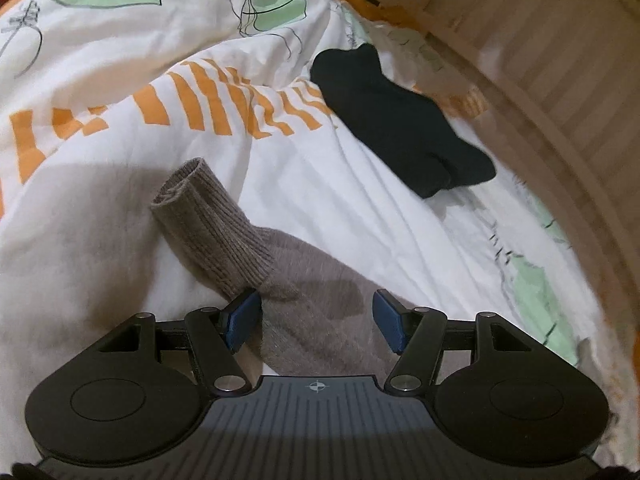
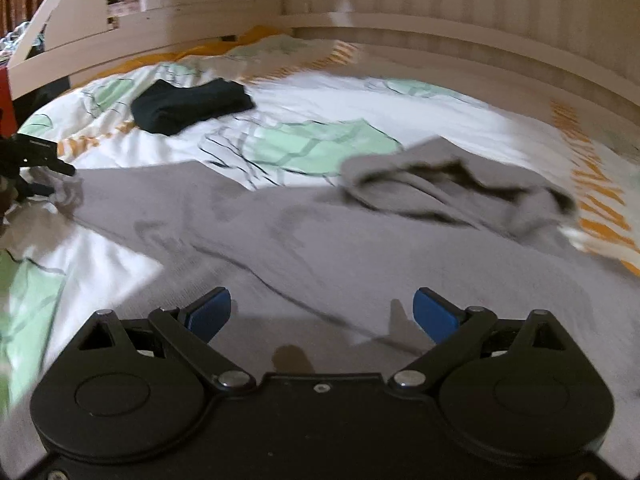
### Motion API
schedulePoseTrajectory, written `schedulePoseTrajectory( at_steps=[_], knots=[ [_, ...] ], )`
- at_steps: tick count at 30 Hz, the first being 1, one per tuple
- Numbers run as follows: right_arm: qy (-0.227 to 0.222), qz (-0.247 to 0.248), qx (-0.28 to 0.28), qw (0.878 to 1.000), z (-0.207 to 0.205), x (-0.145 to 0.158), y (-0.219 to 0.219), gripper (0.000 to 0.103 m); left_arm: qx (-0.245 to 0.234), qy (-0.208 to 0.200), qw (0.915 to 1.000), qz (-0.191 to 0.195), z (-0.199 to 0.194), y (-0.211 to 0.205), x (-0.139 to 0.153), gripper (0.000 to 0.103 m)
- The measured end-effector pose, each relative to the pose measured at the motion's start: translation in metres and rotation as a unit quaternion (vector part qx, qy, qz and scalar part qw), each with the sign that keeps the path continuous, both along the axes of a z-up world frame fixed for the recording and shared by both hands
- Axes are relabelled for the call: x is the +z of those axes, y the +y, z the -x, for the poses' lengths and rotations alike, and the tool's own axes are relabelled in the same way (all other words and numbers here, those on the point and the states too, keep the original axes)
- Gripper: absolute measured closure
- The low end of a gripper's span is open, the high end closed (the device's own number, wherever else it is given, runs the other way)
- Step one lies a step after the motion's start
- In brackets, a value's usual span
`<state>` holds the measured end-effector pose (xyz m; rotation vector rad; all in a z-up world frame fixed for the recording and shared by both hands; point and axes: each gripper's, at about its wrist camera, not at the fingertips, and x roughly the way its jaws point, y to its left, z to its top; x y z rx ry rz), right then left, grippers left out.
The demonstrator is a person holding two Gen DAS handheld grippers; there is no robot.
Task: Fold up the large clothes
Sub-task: 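Grasp the sleeve with the left tool, lift it across the body, release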
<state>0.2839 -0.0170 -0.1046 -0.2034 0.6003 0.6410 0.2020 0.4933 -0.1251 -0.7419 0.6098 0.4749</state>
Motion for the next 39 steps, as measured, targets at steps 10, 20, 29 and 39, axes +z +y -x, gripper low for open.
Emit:
schedulePoseTrajectory(
  at_steps=[10, 20, 29, 39],
  knots=[
    [0.026, 0.021, -0.027, 0.999, -0.044, -0.016, 0.062, 0.032, 0.024, -0.018, 0.9996, 0.003, 0.011, 0.008, -0.002, 0.096],
    [0.007, 0.056, -0.032, 0.998, -0.039, -0.031, 0.081, 0.030, -0.022, -0.089, 0.9945, -0.051, 0.001, -0.016, 0.070, 0.097],
    [0.035, 0.001, -0.030, 0.999, -0.046, -0.021, 0.060, 0.028, -0.114, -0.169, 0.9753, -0.086, -0.025, -0.082, 0.164, 0.097],
    [0.048, -0.046, -0.060, 0.996, -0.032, 0.000, -0.022, 0.028, -0.245, -0.242, 0.9362, -0.070, -0.074, -0.214, 0.216, 0.097]
  ],
)
